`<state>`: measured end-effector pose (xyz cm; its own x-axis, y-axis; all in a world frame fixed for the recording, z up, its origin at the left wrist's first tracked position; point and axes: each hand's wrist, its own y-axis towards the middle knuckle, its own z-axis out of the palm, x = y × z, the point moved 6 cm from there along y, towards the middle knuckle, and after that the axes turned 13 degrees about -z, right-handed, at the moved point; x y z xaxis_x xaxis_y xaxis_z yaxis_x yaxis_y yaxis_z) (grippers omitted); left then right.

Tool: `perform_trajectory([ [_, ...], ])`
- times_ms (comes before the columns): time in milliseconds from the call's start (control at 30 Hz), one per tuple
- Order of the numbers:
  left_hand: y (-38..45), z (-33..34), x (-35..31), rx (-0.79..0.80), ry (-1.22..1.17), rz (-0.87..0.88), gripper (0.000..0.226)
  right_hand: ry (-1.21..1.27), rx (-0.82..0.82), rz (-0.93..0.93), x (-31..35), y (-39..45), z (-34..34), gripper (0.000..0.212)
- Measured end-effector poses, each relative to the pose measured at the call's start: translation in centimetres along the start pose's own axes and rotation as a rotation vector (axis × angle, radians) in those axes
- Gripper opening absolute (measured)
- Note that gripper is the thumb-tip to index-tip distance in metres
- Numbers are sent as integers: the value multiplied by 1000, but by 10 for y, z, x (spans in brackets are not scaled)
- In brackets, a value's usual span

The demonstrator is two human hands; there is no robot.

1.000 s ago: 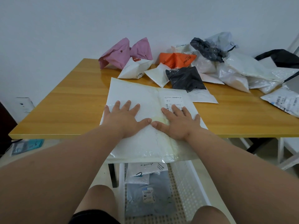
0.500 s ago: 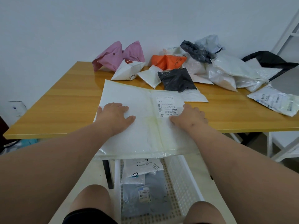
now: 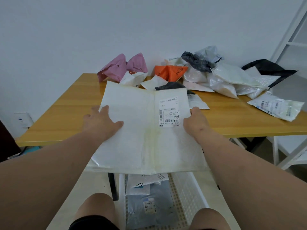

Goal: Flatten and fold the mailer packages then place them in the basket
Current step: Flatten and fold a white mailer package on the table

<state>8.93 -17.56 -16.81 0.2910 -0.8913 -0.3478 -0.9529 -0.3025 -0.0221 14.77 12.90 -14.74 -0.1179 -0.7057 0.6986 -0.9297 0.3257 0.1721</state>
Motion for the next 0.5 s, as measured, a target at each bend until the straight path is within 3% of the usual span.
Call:
perform_trajectory([
  [133, -4, -15, 13, 61, -571, -146, 63, -29, -18, -120, 16, -14, -8, 13],
  [200, -5, -19, 21, 78, -727, -181, 44, -11, -20, -152, 22, -21, -13, 13],
  [267, -10, -23, 26, 101, -763, -186, 32, 5, -30, -172, 26, -27, -20, 14],
  [400, -25, -34, 22, 68, -647, -134, 39, -59, -31, -214, 30, -39, -24, 24],
  [500, -38, -44, 16, 12, -567, -61, 29, -169, -18, -221, 34, -47, -26, 31],
])
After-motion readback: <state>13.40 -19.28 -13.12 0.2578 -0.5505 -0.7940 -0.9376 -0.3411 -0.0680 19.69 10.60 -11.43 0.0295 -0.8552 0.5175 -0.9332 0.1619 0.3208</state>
